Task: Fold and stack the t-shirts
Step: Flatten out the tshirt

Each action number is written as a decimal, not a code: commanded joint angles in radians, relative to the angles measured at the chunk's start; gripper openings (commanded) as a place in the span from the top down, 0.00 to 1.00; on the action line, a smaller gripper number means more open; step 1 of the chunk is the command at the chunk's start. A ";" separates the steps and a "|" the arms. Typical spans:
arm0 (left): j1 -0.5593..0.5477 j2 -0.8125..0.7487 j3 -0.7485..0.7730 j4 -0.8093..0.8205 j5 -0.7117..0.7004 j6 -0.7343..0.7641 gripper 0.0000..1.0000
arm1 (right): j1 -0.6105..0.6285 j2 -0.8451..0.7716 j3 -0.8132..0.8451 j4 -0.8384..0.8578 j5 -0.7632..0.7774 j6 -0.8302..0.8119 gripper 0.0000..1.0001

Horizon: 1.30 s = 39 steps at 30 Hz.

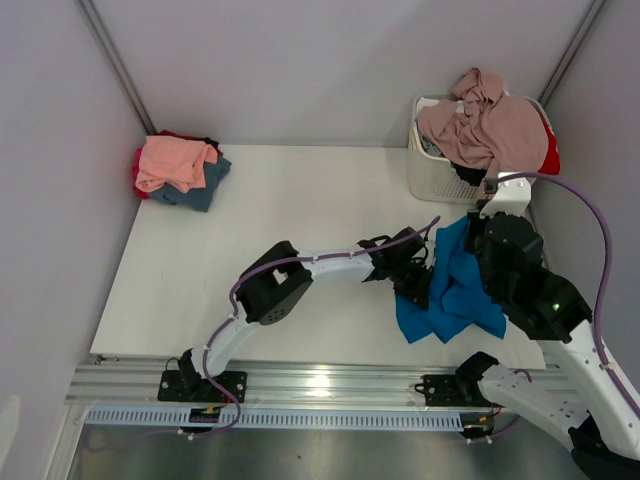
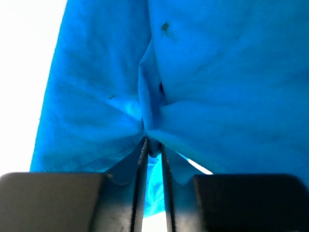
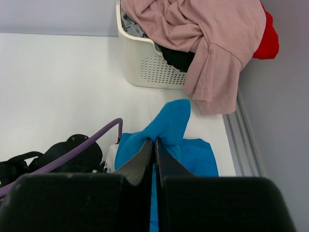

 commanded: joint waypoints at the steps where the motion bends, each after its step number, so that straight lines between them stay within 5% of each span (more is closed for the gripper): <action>1: -0.012 0.010 0.047 -0.009 0.028 0.028 0.85 | 0.005 0.000 0.002 0.039 0.010 -0.011 1.00; 3: -0.012 0.005 0.049 -0.018 0.018 0.035 1.00 | 0.005 0.000 -0.001 0.042 0.012 -0.012 1.00; 13: 0.018 -0.183 0.002 -0.148 -0.162 0.155 1.00 | 0.005 0.002 -0.013 0.077 0.018 -0.021 1.00; 19: 0.184 -0.504 -0.182 -0.219 -0.337 0.235 1.00 | 0.004 -0.009 -0.030 0.115 0.040 -0.047 1.00; 26: 0.313 -0.852 -0.201 -0.388 -0.642 0.333 1.00 | -0.008 -0.012 -0.052 0.201 0.081 -0.112 1.00; 33: 0.396 -1.010 -0.195 -0.504 -0.980 0.367 0.99 | -0.080 0.020 -0.052 0.266 0.083 -0.164 1.00; 39: 0.581 -1.168 -0.236 -0.515 -1.133 0.287 1.00 | -0.156 0.025 -0.049 0.375 0.214 -0.276 1.00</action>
